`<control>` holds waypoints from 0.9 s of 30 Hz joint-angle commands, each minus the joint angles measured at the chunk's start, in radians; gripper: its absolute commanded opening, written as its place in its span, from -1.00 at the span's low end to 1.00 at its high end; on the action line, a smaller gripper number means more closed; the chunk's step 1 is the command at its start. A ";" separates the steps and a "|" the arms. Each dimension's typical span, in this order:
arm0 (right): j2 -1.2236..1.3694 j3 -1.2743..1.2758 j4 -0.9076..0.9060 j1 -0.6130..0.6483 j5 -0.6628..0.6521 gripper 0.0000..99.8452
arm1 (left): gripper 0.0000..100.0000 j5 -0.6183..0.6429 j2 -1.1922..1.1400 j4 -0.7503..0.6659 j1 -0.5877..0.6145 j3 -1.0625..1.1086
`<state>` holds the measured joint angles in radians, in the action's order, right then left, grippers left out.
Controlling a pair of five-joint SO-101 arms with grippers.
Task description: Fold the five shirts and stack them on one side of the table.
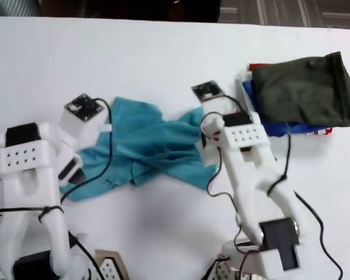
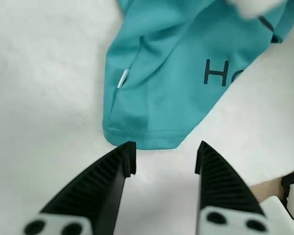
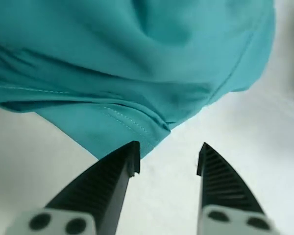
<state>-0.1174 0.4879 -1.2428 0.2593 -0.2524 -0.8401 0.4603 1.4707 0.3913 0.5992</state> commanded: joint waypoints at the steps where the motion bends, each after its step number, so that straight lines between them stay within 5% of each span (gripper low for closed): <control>1: 0.054 -0.061 -0.019 0.033 -0.066 -0.61 | -0.56 -0.003 0.023 -0.011 0.006 -0.004; 16: 0.242 -0.061 0.076 0.010 -0.193 -0.62 | -0.56 -0.003 0.023 -0.003 0.006 -0.004; 22: 0.252 -0.061 0.124 0.010 -0.193 -0.86 | -0.56 -0.003 0.023 -0.003 0.006 -0.004; 27: 0.254 -0.061 0.127 0.010 -0.189 -0.82 | -0.56 -0.003 0.023 -0.003 0.006 -0.004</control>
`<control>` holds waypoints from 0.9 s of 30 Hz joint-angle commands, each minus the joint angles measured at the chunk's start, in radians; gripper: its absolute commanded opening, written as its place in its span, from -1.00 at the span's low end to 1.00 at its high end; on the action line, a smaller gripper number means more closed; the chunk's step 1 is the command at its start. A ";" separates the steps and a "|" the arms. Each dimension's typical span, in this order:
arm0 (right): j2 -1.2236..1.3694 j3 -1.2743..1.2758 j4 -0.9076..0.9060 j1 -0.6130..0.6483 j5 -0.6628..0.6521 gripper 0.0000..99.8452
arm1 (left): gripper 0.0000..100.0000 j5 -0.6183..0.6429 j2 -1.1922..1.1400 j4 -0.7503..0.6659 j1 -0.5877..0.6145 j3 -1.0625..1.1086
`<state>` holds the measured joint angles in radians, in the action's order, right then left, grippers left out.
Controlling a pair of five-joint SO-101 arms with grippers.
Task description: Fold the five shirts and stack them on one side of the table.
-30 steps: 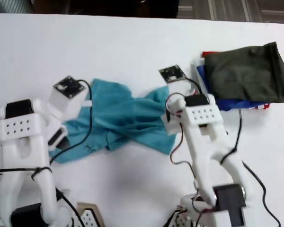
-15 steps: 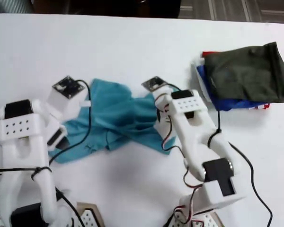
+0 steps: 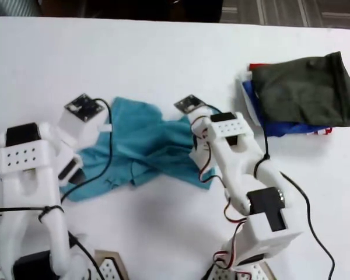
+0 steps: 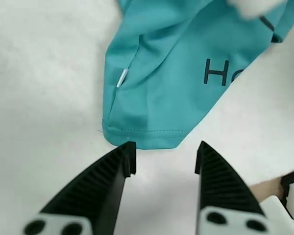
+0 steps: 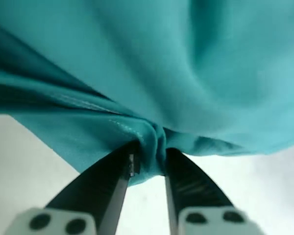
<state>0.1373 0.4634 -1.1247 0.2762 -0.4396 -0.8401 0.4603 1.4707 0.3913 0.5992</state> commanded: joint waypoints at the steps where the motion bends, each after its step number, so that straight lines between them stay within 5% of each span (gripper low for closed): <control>1: -0.001 -0.037 0.008 -0.007 -0.002 -0.80 | -0.56 -0.003 0.023 -0.005 0.006 -0.004; 27: -0.005 -0.098 -0.110 -0.015 -0.005 -0.88 | -0.56 -0.005 0.023 -0.009 0.006 -0.004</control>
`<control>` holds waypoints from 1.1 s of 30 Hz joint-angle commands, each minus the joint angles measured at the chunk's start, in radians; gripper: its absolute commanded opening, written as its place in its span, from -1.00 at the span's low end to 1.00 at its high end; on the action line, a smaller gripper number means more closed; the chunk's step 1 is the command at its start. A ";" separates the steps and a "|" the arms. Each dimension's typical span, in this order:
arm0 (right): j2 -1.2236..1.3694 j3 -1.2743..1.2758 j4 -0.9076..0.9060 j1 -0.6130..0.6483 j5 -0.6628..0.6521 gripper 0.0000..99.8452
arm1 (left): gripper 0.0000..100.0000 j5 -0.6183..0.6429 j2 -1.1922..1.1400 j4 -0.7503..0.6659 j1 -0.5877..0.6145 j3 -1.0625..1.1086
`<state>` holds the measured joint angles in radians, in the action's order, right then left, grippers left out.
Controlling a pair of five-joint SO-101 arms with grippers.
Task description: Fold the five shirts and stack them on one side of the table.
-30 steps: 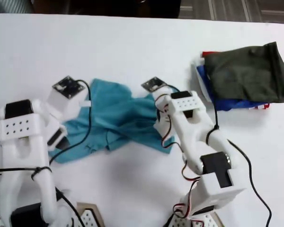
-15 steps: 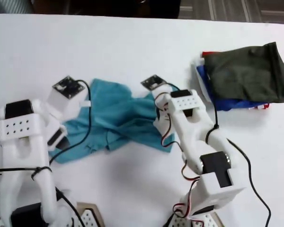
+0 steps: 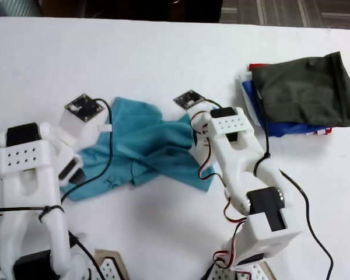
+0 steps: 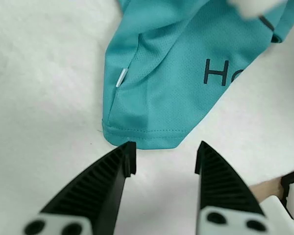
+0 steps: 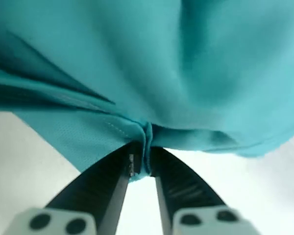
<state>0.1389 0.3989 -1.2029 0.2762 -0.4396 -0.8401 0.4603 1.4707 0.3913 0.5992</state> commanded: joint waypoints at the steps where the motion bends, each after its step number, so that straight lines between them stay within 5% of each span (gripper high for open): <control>1: -0.008 -0.034 -0.035 -0.015 -0.005 -0.88 | -0.56 -0.005 0.023 -0.011 0.006 -0.004; 24: -0.039 -0.054 -0.073 -0.018 -0.006 -0.96 | -0.56 -0.008 0.023 -0.011 0.006 -0.004; 33: -0.297 -0.198 -0.194 -0.147 -0.087 -0.96 | -0.56 -0.005 0.023 -0.011 0.005 -0.004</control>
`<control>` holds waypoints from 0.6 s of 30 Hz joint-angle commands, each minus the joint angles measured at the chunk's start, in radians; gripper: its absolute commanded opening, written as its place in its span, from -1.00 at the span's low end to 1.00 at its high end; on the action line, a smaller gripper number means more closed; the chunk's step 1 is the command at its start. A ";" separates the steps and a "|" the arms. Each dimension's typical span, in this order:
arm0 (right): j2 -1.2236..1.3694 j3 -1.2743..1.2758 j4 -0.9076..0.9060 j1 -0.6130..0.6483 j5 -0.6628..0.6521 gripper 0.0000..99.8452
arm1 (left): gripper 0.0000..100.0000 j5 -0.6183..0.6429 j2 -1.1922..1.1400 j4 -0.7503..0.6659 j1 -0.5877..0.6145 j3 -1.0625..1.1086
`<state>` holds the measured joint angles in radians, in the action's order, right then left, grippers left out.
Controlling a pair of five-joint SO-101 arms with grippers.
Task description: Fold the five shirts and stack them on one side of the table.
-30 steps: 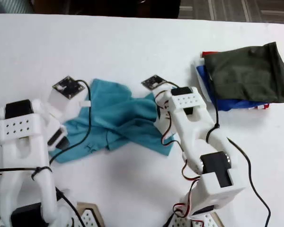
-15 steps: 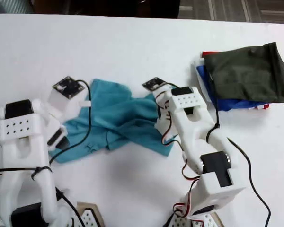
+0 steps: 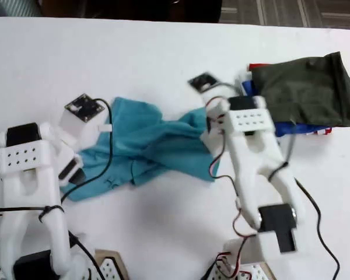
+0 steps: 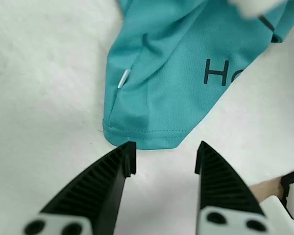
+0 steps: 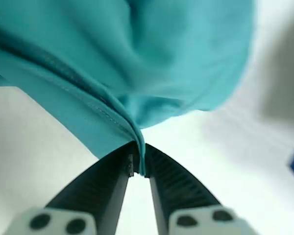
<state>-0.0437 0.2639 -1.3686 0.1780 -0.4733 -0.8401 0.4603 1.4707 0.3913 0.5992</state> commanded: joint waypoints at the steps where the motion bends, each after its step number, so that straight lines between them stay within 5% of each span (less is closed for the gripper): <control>1: -0.136 -0.071 -0.031 -0.070 -0.074 -0.96 | -0.56 -0.005 0.023 -0.011 0.003 -0.004; 12: -0.369 -0.152 -0.033 -0.311 -0.157 -0.96 | -0.56 0.049 0.023 -0.014 0.000 -0.028; 18: -0.433 -0.147 -0.085 -0.360 -0.206 -0.96 | -0.44 0.169 0.009 -0.166 -0.086 -0.001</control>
<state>-0.4258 0.1565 -1.4239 -0.1611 -0.6651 -0.7465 0.4603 1.3786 0.3606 0.6053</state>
